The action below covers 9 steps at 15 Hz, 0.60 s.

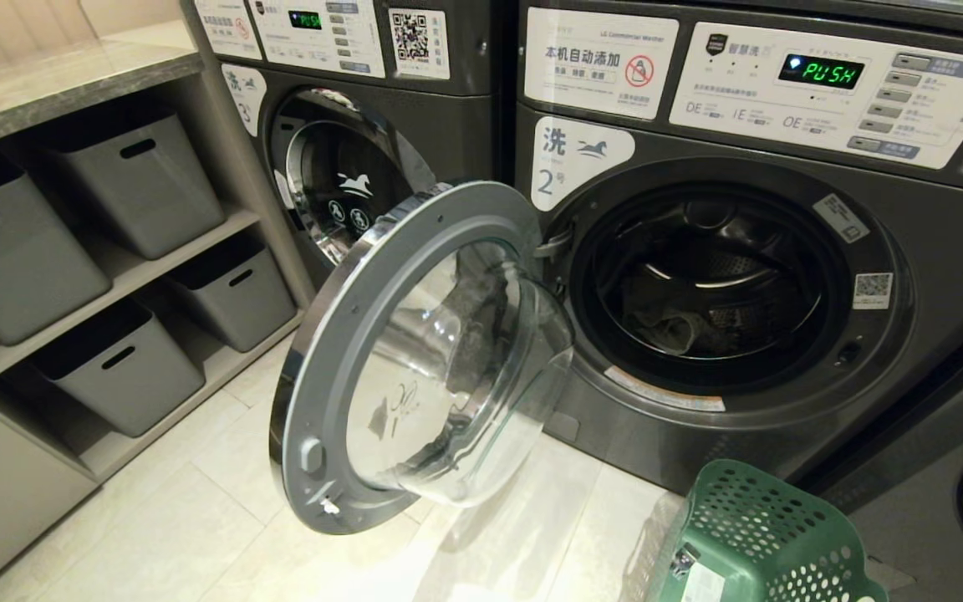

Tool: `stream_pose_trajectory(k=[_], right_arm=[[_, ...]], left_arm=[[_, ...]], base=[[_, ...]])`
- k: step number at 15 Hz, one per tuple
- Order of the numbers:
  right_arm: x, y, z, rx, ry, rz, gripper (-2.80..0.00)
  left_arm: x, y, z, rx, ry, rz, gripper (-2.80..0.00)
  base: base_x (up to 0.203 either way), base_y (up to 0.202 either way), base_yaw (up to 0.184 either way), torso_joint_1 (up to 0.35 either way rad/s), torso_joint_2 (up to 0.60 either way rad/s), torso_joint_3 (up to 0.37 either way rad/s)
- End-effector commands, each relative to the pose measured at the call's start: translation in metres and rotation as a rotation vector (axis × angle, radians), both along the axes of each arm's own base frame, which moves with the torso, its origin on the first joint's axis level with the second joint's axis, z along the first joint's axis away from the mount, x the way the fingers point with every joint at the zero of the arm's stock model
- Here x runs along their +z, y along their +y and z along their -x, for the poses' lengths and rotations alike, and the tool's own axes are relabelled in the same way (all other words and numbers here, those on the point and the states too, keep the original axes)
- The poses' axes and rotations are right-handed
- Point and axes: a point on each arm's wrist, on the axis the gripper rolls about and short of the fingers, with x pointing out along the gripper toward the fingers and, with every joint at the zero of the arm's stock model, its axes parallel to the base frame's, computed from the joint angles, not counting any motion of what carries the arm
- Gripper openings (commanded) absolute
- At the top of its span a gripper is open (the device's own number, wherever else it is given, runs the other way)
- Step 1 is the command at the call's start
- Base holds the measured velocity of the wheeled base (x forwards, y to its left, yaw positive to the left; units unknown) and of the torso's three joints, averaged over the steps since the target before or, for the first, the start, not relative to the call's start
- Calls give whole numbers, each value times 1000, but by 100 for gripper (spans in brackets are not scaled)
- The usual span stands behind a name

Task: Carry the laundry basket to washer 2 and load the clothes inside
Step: Close the washing machine door with the left hand

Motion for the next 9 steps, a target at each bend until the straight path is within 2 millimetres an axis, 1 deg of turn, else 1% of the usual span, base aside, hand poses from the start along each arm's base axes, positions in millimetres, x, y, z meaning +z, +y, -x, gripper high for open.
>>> stream_pose_trajectory(k=[1,8,9], right_arm=[[0,0,0,0,2,1,-280],[0,0,0,0,2,1,-280],[0,0,0,0,2,1,-280]], left_arm=[[0,0,0,0,2,1,-280],[0,0,0,-5,-2,-23,-280],[5,0,1,-7,-28,-24,-280]], base=[[0,0,0,5,2,48],[0,0,0,0,1,4],[0,0,0,0,0,0]])
